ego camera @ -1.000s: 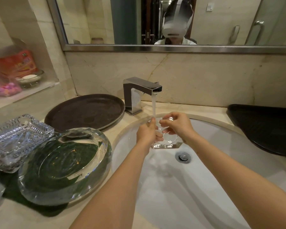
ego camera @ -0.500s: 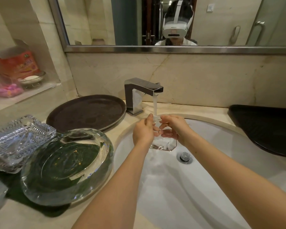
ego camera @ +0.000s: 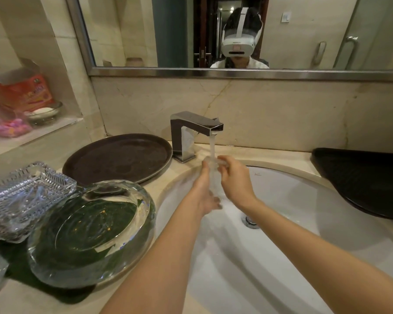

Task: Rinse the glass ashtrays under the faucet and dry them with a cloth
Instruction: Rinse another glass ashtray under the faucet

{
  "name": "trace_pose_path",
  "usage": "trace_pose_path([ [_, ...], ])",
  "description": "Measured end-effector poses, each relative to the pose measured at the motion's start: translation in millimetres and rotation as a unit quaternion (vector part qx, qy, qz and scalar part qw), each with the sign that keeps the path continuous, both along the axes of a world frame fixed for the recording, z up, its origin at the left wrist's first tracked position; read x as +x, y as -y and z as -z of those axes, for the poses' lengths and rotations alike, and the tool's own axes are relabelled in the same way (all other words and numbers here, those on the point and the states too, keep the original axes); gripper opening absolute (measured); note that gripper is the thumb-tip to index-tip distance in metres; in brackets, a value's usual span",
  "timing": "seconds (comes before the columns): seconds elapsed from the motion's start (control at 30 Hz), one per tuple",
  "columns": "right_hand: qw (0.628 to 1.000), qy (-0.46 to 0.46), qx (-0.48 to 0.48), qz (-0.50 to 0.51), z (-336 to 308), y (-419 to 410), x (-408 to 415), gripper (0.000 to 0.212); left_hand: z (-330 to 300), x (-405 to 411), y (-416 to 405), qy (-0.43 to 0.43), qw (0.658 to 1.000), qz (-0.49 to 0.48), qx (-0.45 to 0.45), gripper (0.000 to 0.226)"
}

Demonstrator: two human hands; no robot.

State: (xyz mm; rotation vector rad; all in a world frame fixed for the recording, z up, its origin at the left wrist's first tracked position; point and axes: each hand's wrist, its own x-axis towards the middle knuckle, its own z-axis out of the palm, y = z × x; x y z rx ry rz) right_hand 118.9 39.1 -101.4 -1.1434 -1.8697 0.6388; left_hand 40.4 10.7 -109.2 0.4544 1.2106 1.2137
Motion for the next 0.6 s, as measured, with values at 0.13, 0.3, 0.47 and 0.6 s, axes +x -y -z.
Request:
trace_pose_path([
  [0.13,0.989,0.097,0.021,-0.113,7.4,22.8,-8.0,0.046,-4.4,-6.5,2.4,0.181,0.978,-0.105,0.018,0.065],
  [0.3,0.965,0.137,-0.09,-0.207,-5.5,23.5,2.7,0.054,-1.7,-9.8,7.6,0.217,0.968,-0.127,-0.006,0.046],
  [0.47,0.968,0.077,-0.11,-0.214,-6.2,19.1,3.9,0.048,-1.8,-7.5,7.2,0.2,0.971,-0.123,0.04,0.051],
  [0.6,0.966,0.12,-0.086,-0.211,-0.1,11.1,0.0,0.047,8.3,-9.3,-3.2,0.216,0.963,-0.149,0.065,0.051],
])
